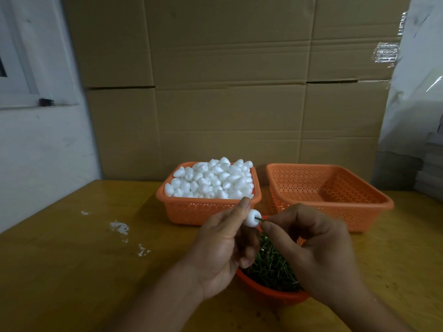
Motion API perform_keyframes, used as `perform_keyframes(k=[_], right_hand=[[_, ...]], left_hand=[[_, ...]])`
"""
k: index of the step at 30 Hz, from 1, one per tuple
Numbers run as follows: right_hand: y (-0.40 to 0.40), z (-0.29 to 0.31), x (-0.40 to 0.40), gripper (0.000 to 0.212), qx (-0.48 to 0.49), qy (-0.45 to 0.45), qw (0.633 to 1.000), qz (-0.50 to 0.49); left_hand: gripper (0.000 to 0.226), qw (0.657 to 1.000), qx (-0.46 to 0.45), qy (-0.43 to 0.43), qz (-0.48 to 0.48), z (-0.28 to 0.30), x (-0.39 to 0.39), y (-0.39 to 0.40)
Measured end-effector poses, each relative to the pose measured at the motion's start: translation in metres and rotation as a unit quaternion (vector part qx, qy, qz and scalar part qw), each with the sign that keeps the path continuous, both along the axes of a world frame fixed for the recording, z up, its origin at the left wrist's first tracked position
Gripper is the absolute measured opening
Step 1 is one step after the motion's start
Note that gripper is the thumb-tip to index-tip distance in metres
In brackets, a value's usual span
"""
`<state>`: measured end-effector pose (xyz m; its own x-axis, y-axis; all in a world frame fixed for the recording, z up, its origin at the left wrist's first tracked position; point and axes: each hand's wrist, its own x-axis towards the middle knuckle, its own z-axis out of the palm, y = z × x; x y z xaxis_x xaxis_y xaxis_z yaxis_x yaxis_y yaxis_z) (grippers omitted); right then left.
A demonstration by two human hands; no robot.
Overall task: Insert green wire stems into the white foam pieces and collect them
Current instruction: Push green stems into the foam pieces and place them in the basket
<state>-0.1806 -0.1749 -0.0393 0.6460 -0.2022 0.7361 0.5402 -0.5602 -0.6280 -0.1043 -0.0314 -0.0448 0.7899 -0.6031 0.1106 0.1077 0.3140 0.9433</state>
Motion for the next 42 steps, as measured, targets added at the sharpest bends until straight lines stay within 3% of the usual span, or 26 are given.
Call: perform_keyframes(k=[6, 11, 14, 17, 20, 35, 42], right_hand=[[-0.0025, -0.0001, -0.0008, 0.009, -0.047, -0.005, 0.999, -0.026], [-0.0038, -0.0006, -0.0010, 0.019, -0.068, -0.009, 0.997, -0.037], [-0.0027, 0.0013, -0.0024, 0.008, -0.079, -0.022, 0.996, -0.039], [-0.0024, 0.0011, -0.0023, 0.013, -0.084, -0.023, 0.995, -0.050], [-0.0031, -0.0007, -0.0013, 0.021, -0.079, -0.013, 0.995, -0.061], [0.0004, 0.0003, -0.0030, 0.010, -0.058, 0.033, 0.996, -0.053], [0.0027, -0.0007, -0.0012, 0.014, -0.012, 0.032, 0.999, -0.030]], left_hand=[[0.036, 0.999, 0.010, -0.030, 0.019, -0.0016, 0.0004, -0.0010], [0.036, 0.998, 0.013, -0.056, 0.027, -0.0024, -0.0009, -0.0011], [0.034, 0.998, 0.013, -0.060, 0.027, -0.0017, -0.0029, -0.0019], [0.030, 0.998, 0.009, -0.062, 0.023, -0.0001, -0.0046, -0.0019], [0.029, 0.998, -0.002, -0.059, 0.017, 0.0009, -0.0065, -0.0022], [0.018, 0.989, -0.026, -0.133, 0.062, -0.0027, -0.0053, -0.0050], [0.012, 0.993, -0.056, -0.104, 0.014, -0.0004, -0.0033, 0.0006]])
